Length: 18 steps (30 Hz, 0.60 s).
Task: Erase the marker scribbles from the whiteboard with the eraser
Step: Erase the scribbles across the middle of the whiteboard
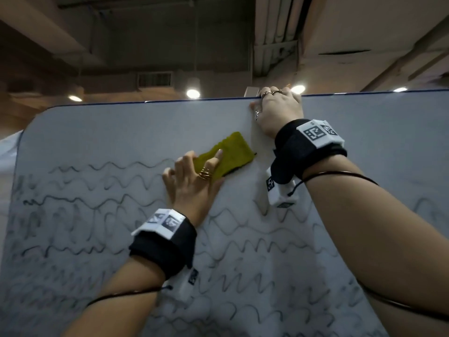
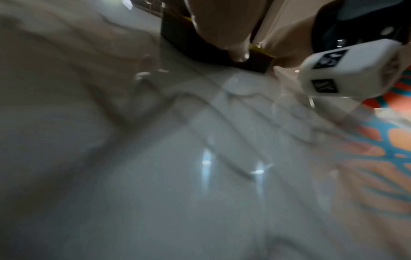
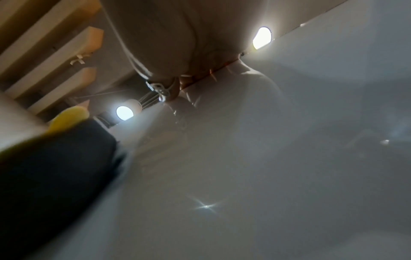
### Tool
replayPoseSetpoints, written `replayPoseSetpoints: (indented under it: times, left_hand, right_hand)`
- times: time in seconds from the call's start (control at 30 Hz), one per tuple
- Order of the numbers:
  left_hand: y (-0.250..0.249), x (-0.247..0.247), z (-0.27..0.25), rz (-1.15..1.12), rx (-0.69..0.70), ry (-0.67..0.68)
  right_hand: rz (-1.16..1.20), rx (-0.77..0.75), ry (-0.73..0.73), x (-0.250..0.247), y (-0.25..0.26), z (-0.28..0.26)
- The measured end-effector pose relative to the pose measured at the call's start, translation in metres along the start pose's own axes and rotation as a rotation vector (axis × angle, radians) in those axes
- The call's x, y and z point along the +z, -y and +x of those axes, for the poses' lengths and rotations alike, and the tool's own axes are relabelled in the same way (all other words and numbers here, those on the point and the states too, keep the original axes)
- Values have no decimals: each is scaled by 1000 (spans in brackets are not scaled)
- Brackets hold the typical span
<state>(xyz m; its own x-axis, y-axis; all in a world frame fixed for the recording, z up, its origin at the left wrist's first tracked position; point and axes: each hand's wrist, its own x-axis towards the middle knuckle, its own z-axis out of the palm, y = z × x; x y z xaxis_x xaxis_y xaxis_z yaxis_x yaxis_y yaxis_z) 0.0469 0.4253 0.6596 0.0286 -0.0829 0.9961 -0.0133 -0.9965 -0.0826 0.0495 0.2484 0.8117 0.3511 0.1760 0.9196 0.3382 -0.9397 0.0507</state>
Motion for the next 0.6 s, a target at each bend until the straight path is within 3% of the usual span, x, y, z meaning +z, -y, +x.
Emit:
replayPoseSetpoints:
  times: [0.07,0.2,0.3,0.4,0.53,0.6]
  left_hand:
    - [25,-3,3,25,-54,-23]
    - [42,-13,-1,-9,-413,18]
    - [20,-10,-8,-38,-337,27]
    - [39,-10,-13,4,-220,-12]
    - [76,-17,-18,4,-496,23]
    - [69,-16,-23,-21,-432,11]
  right_hand:
    - [-5,-9,18,-1,0,1]
    - [-8,10,-1,0,2,1]
    - [-24,17,-33,1,5,0]
    - [-7,11,-53,0,4,-1]
    - [-20,49,-48,-1,11,-5]
    - [-21,89,-28,-2,20,-4]
